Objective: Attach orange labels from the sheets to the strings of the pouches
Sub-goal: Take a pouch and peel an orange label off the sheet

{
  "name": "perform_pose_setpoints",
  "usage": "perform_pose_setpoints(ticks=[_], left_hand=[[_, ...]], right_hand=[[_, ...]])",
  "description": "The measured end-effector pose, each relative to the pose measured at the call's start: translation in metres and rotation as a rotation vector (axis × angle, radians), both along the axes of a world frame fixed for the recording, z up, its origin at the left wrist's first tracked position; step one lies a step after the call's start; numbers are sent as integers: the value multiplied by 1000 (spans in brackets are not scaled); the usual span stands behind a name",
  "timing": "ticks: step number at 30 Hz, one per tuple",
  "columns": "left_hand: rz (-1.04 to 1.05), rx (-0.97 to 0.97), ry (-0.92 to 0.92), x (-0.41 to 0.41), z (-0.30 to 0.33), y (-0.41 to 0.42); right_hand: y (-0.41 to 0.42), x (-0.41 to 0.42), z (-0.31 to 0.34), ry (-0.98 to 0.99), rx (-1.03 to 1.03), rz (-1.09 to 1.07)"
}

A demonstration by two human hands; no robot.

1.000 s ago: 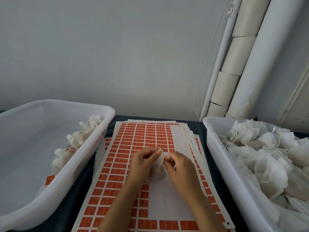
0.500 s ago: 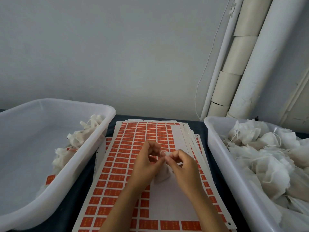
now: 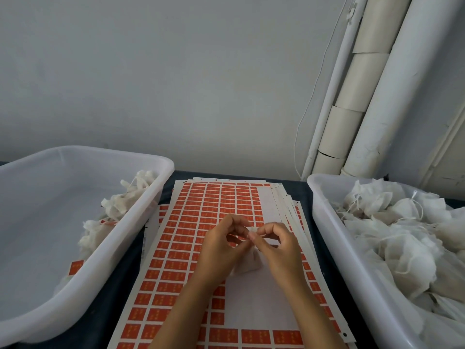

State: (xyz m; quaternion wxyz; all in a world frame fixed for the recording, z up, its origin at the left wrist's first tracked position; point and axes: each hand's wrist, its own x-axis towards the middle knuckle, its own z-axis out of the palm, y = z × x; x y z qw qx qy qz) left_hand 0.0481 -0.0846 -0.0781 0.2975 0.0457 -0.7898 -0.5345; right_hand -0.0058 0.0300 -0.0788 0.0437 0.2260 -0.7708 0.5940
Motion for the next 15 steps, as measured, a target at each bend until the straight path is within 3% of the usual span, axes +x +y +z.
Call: perform_pose_setpoints(ticks=[6,15], left_hand=[[-53,48,-14,1,0,0],[-31,75,-36,2,-2,-1]], right_hand=[[-1,0,5,-171,-191,106],[5,-3,5,-78,-105,157]])
